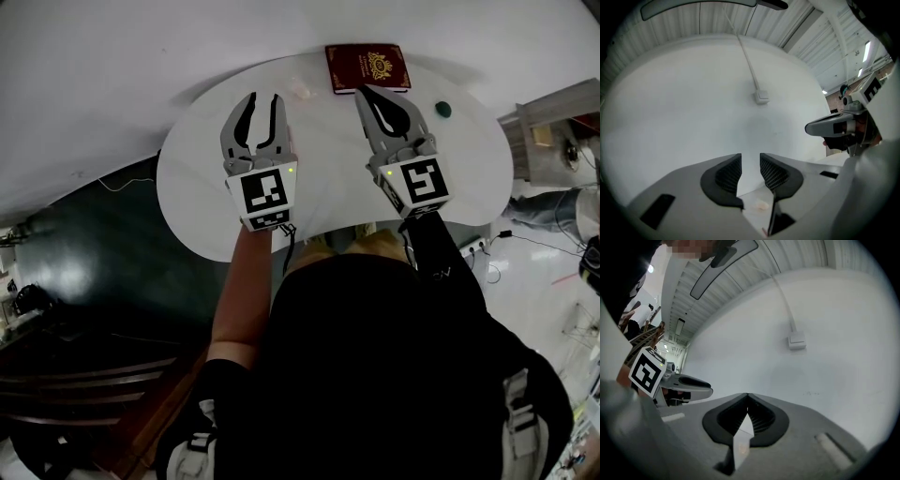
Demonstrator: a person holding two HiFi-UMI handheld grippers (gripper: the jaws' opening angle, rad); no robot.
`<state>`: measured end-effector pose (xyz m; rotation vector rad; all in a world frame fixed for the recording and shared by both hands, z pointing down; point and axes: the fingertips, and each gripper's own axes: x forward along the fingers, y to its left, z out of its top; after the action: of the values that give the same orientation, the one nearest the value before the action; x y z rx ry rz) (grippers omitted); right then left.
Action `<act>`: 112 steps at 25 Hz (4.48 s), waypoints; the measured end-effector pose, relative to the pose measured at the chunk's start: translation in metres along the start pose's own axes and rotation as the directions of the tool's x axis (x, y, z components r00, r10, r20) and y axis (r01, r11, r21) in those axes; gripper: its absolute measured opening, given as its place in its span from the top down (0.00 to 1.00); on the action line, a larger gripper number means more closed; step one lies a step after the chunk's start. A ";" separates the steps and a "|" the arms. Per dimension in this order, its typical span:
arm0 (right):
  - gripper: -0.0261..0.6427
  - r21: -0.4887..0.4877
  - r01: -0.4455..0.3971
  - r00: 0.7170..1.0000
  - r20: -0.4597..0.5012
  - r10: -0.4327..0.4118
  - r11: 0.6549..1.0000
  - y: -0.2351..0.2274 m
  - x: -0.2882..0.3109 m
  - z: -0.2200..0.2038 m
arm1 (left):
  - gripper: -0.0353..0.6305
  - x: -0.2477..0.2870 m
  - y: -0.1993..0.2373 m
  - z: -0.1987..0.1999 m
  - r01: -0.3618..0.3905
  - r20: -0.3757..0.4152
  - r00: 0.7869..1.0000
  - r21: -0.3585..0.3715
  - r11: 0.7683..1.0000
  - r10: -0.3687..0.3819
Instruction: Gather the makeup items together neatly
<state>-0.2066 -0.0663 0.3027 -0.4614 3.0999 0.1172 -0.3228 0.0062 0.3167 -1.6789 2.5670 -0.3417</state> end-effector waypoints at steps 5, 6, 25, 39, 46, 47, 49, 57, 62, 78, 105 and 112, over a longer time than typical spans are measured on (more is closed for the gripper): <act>0.95 -0.006 0.048 0.999 -0.004 -0.048 0.999 -0.016 -0.019 -0.003 | 0.76 0.002 -0.026 0.009 0.073 0.032 0.997 -0.009 0.997 -0.073; 0.95 -0.007 0.062 0.998 -0.001 -0.062 0.998 -0.021 -0.022 -0.002 | 0.76 0.004 -0.033 0.011 0.091 0.037 0.995 -0.008 0.996 -0.090; 0.95 -0.056 0.411 0.910 -0.037 -0.414 0.910 -0.144 -0.174 -0.016 | 0.79 0.045 -0.226 0.050 0.458 0.141 0.881 -0.017 0.889 -0.451; 0.95 -0.034 0.495 0.865 -0.080 -0.496 0.868 -0.188 -0.240 -0.033 | 0.82 0.045 -0.334 0.026 0.644 0.019 0.763 0.059 0.763 -0.646; 0.95 0.004 0.523 0.849 -0.096 -0.520 0.852 -0.202 -0.256 -0.046 | 0.80 0.022 -0.418 -0.071 0.886 -0.387 0.426 0.363 0.290 -0.817; 0.95 0.008 0.529 0.845 -0.098 -0.525 0.849 -0.204 -0.260 -0.047 | 0.80 0.015 -0.426 -0.090 0.902 -0.456 0.362 0.390 0.184 -0.813; 0.95 0.013 0.540 0.839 -0.099 -0.536 0.842 -0.208 -0.265 -0.048 | 0.80 0.001 -0.436 -0.127 0.910 -0.587 0.242 0.414 -0.030 -0.773; 0.95 -0.015 0.602 0.791 -0.129 -0.599 0.798 -0.232 -0.307 -0.063 | 0.80 -0.013 -0.446 -0.225 0.850 -0.846 0.074 0.330 -0.410 -0.528; 0.95 -0.031 0.635 0.759 -0.159 -0.631 0.772 -0.239 -0.333 -0.067 | 0.78 -0.017 -0.452 -0.251 0.793 -0.906 0.025 0.275 -0.544 -0.422; 0.95 -0.014 0.597 0.795 -0.126 -0.594 0.802 -0.245 -0.334 -0.065 | 0.91 -0.009 -0.470 -0.196 0.965 -0.822 0.028 0.170 -0.198 -0.569; 0.95 -0.015 0.386 0.922 -0.023 -0.386 0.923 -0.200 -0.236 -0.024 | 0.91 0.027 -0.335 0.048 0.530 -0.012 0.848 -0.002 0.848 -0.530; 0.95 0.019 0.174 0.985 0.011 -0.174 0.985 -0.146 -0.174 -0.022 | 0.91 0.008 -0.259 0.032 0.340 -0.038 0.939 -0.035 0.940 -0.341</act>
<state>0.0023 -0.1566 0.3166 -0.7240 3.0278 0.0906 -0.0881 -0.1050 0.3411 -2.1517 2.3091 -0.3624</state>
